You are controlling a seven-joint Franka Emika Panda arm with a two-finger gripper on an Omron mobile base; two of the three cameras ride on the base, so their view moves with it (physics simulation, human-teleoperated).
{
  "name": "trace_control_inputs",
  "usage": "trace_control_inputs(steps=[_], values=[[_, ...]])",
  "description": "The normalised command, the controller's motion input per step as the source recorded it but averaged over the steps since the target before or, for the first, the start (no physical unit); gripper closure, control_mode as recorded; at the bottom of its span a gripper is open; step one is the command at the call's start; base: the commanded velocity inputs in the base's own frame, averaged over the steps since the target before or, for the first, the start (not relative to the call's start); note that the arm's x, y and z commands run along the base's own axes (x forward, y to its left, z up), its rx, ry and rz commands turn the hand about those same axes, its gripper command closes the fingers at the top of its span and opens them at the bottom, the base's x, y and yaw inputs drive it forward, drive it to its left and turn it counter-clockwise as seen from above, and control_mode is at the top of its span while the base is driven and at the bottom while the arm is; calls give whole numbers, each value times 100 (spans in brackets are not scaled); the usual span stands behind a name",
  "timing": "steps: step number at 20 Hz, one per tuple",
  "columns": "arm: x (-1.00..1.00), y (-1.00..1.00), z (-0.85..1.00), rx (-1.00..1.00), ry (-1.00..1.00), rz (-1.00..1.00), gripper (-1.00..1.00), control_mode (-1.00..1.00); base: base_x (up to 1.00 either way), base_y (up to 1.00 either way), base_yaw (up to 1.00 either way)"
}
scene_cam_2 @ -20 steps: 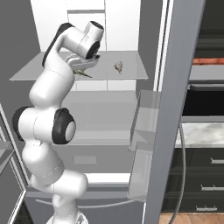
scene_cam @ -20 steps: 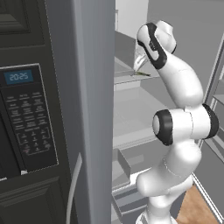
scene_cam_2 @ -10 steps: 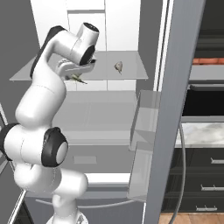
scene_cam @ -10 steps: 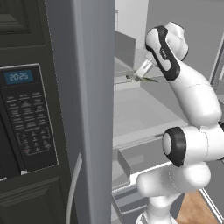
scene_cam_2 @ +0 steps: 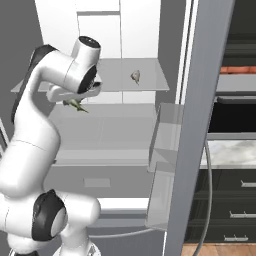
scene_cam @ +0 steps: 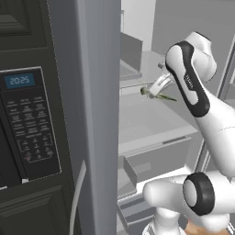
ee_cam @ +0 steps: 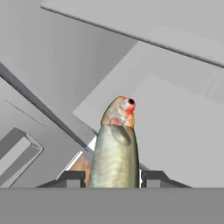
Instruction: Gather the lemon wedge and tomato from the fridge and place them on a tray on the dining counter. Then gather the fishs from the fridge and place them on the other tray.
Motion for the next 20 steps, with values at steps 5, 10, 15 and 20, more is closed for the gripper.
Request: trace_control_inputs(steps=[5, 10, 15, 20], values=[[-65, 0, -26, 0, 0, -11, 100, -100, 0, 0, 0], [-25, 0, -35, 0, 0, -8, 100, -100, 0, 0, 0], [-5, 0, -23, 0, 0, -1, 100, -100, 0, 0, 0], [0, 0, -3, 0, 0, 0, 100, -100, 0, 0, 0]])
